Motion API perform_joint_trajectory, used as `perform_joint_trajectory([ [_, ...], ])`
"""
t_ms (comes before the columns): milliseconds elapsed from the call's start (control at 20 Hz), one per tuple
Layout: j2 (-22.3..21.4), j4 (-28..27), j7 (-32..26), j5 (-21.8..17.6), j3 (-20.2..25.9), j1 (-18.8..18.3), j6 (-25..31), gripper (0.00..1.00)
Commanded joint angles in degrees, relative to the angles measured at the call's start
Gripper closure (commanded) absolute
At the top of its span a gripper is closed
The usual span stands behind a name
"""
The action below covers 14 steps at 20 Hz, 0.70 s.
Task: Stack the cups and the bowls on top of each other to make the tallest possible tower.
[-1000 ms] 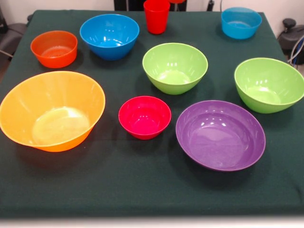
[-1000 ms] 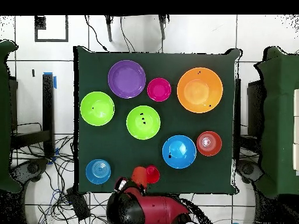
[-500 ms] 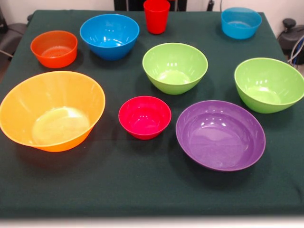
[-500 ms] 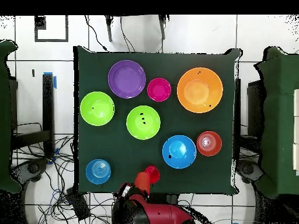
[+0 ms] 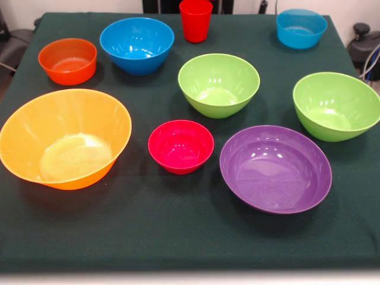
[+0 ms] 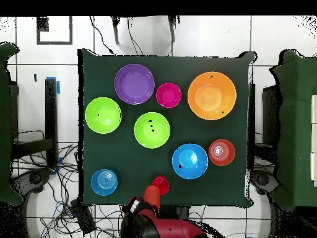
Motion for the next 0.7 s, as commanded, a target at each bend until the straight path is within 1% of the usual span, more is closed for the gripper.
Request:
perform_joint_trajectory([
  [50, 6.1, -2.2, 6.2, -3.3, -0.1, 0.0, -4.6, 1.0],
  [300, 7.4, -3.3, 6.1, -3.5, -0.7, 0.4, -5.2, 1.0],
  [450, 9.9, -4.7, 6.3, -3.6, -1.5, 1.1, -6.9, 1.0],
  [700, 11.7, -5.8, 6.2, -3.8, -2.4, 1.9, -8.2, 1.0],
])
